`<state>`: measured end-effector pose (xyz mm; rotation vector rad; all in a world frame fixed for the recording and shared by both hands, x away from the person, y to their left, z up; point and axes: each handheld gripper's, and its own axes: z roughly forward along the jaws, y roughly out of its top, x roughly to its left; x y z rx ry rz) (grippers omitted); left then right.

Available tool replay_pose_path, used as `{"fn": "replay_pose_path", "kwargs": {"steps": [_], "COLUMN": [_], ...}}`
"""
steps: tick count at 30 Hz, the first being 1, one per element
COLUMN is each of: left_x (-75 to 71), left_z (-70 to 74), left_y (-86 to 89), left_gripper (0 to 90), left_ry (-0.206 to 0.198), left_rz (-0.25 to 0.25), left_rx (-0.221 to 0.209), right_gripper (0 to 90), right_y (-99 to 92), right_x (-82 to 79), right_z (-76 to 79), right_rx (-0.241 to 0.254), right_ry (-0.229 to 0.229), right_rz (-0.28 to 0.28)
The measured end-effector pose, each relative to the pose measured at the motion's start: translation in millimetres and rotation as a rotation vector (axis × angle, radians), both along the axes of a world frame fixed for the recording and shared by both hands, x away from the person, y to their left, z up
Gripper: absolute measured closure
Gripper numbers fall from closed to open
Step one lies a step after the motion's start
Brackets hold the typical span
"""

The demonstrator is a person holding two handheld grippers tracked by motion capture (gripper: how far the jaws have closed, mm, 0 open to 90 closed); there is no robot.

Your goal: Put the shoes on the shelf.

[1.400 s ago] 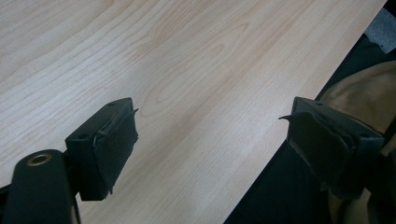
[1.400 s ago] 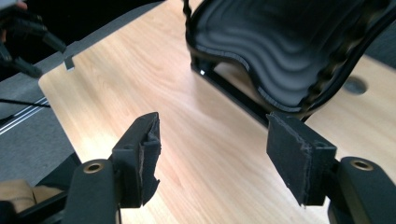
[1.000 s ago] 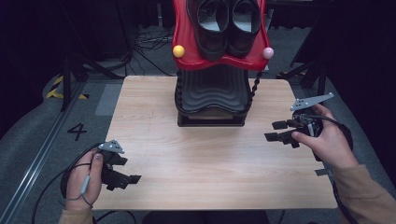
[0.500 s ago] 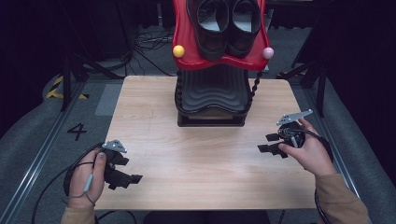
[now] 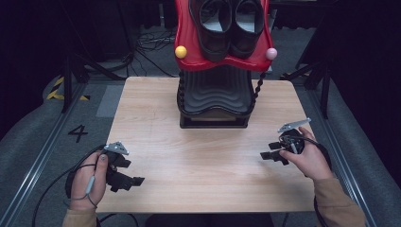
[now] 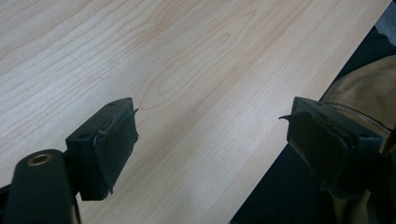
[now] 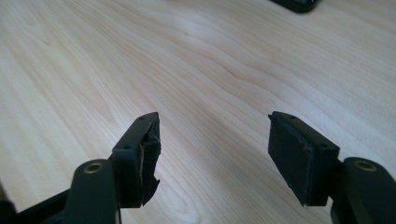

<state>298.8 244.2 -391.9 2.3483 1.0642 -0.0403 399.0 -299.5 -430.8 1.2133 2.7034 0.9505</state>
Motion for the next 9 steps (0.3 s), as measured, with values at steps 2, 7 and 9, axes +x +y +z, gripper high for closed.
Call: {"fn": "replay_pose_path", "kwargs": {"steps": [2, 7, 9], "left_x": [1.1, 3.6, 4.6], "left_z": [-1.5, -5.3, -7.0], "left_y": [0.4, 0.9, 1.1], "left_gripper": [16.7, 16.7, 16.7], "left_ry": [0.002, 0.015, 0.017], "left_rz": [-0.001, -0.002, 0.0], "left_rx": [0.001, 0.004, 0.004], "right_gripper": [35.3, 35.4, 35.5], "right_y": [-1.1, -0.8, 1.5], "right_x": [0.2, 0.5, 0.7], "right_z": [-5.7, -15.6, -19.2], "right_rx": [-0.023, -0.044, -0.025], "right_ry": [0.014, 0.029, -0.005], "right_rz": [-0.011, -0.022, -0.03]}}
